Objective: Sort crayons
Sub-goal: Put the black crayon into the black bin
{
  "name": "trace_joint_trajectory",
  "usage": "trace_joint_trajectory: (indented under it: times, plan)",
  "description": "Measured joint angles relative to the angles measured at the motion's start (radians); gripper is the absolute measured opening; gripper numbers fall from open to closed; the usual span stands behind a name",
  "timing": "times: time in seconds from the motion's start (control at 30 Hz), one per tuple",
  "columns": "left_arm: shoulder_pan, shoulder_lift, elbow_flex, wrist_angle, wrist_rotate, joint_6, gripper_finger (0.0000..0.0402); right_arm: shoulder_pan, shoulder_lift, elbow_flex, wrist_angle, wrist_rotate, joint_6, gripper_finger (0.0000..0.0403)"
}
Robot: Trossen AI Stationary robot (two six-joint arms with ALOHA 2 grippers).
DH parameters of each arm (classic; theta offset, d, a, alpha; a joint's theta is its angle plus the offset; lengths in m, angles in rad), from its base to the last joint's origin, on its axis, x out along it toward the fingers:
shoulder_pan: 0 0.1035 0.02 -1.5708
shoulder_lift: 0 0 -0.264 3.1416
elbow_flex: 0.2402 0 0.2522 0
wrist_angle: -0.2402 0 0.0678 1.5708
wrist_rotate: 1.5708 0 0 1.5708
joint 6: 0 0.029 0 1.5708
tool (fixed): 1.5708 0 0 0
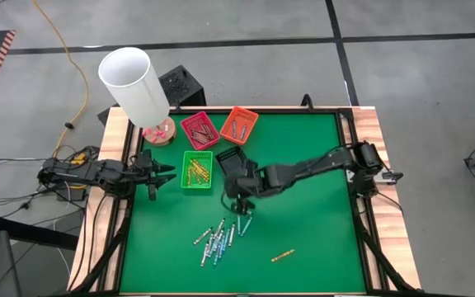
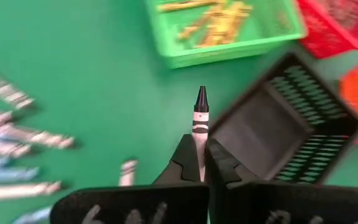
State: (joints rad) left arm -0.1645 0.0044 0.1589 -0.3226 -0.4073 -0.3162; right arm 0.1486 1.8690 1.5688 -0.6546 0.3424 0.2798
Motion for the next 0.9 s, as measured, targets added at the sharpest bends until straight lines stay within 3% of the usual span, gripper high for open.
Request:
trace_joint_trajectory:
  times: [0.4, 0.9]
  plan:
    - [0.0, 0.0, 0.0, -0.034, -0.044, -0.037, 0.0137, -0.21, 0.0, -0.012, 0.106, -0.001, 0.086, 0.0001]
    - [0.0, 0.0, 0.0, -0.031, -0.053, -0.036, 0.0137, -0.217, 0.0, -0.202, 0.326, 0.0, 0.218, 0.0001]
